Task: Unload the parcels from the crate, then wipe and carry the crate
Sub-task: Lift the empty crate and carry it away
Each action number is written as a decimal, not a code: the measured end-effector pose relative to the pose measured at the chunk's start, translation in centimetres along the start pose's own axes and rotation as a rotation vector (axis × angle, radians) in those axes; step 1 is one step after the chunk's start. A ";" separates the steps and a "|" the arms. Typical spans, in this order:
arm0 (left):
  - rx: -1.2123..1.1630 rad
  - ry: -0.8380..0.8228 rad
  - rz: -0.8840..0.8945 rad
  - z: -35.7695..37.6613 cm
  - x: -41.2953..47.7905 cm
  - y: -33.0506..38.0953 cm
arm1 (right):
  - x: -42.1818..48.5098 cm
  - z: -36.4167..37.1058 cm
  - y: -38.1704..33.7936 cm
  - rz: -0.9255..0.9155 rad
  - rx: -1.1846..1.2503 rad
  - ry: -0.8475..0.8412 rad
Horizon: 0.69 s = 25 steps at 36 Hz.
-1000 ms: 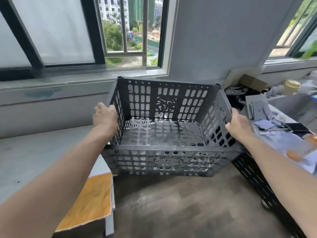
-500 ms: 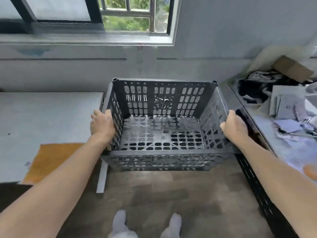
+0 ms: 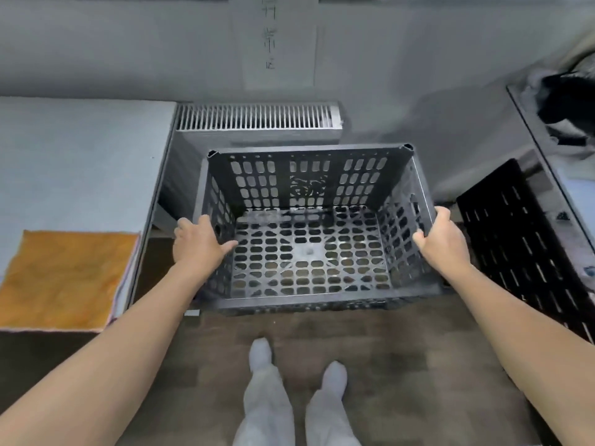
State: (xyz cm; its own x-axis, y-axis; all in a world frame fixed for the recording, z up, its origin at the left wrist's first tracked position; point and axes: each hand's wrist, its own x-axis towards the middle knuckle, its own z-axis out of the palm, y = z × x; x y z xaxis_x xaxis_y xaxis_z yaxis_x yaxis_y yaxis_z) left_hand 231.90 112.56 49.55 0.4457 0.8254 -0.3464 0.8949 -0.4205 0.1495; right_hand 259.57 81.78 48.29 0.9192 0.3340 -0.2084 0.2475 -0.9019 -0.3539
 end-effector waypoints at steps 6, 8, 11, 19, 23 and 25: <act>0.020 -0.090 -0.034 4.4 3.9 0.4 | 2.5 5.2 0.8 0.064 0.008 -0.058; 0.018 -0.106 -0.047 5.9 5.4 0.3 | 3.5 7.1 0.8 0.067 0.012 -0.060; 0.004 -0.121 -0.069 8.1 7.7 0.0 | 5.0 10.0 0.8 0.062 0.026 -0.055; -0.016 -0.143 -0.130 14.1 12.9 -1.5 | 8.4 18.1 1.1 0.065 0.042 -0.074; -0.015 -0.165 -0.163 17.5 15.0 -3.0 | 9.6 22.4 1.5 0.071 0.037 -0.087; -0.013 -0.179 -0.178 19.2 15.8 -3.7 | 10.1 24.5 1.6 0.075 0.036 -0.099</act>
State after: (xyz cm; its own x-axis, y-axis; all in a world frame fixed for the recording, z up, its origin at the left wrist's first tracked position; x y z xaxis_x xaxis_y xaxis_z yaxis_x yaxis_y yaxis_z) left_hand 235.18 119.95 25.72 0.2712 0.8055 -0.5269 0.9596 -0.2690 0.0827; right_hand 261.76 90.38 23.32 0.8997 0.2929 -0.3238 0.1663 -0.9156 -0.3660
